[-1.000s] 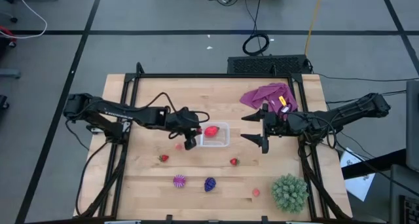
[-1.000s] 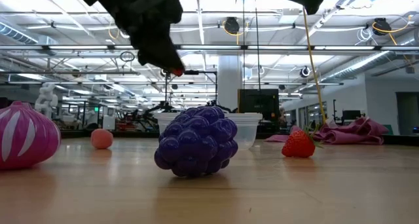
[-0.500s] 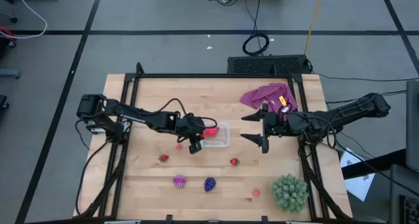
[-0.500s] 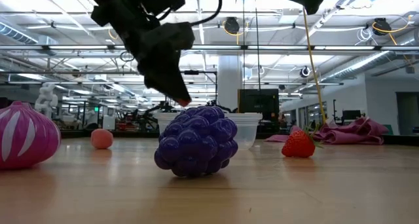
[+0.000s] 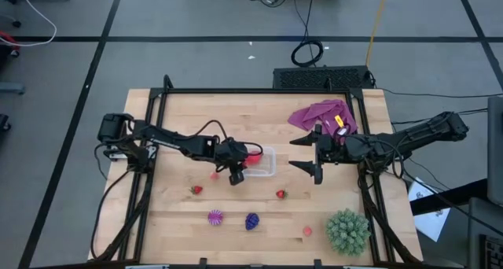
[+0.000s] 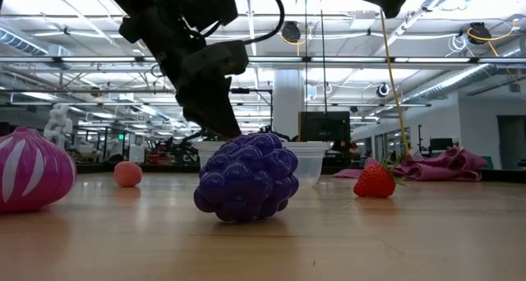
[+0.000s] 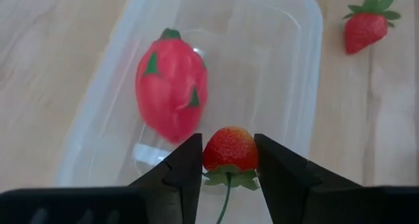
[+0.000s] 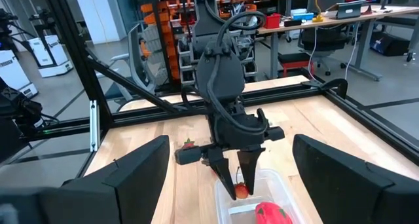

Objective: Pick and placing Produce into tupperware
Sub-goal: Put the top red strawberry into the transparent container, then put the left pink peach into the transparent container

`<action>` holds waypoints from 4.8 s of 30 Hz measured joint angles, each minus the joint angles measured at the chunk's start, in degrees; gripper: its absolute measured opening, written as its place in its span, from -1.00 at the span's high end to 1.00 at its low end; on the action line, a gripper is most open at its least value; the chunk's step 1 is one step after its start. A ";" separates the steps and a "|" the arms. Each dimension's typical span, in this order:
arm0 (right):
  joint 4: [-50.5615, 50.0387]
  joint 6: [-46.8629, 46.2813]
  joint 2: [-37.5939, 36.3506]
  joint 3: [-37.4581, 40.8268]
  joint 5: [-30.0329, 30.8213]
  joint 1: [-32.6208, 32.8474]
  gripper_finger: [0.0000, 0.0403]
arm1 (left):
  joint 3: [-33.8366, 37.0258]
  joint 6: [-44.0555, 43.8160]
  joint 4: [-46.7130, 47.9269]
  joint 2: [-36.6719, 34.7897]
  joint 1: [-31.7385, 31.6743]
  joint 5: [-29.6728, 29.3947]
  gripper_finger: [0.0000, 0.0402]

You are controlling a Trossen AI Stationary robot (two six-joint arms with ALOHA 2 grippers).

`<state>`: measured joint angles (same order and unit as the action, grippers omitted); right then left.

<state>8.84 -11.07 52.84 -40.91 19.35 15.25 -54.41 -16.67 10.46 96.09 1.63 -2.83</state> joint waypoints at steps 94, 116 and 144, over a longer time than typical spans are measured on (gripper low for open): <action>1.43 1.28 0.02 0.02 -0.20 0.26 -0.57 | 4.74 -22.78 24.82 -1.94 9.79 -3.32 -0.25; 2.16 1.28 -0.02 0.02 -0.24 0.65 -0.57 | 4.76 -21.37 22.42 -1.21 9.68 -2.62 0.00; 2.12 1.28 -0.02 0.02 -0.24 0.65 -0.57 | 4.63 -21.21 22.56 -1.27 9.70 -3.06 0.30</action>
<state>10.96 -9.78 52.82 -40.88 19.11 15.90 -49.78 -37.88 33.01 94.83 11.33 -5.89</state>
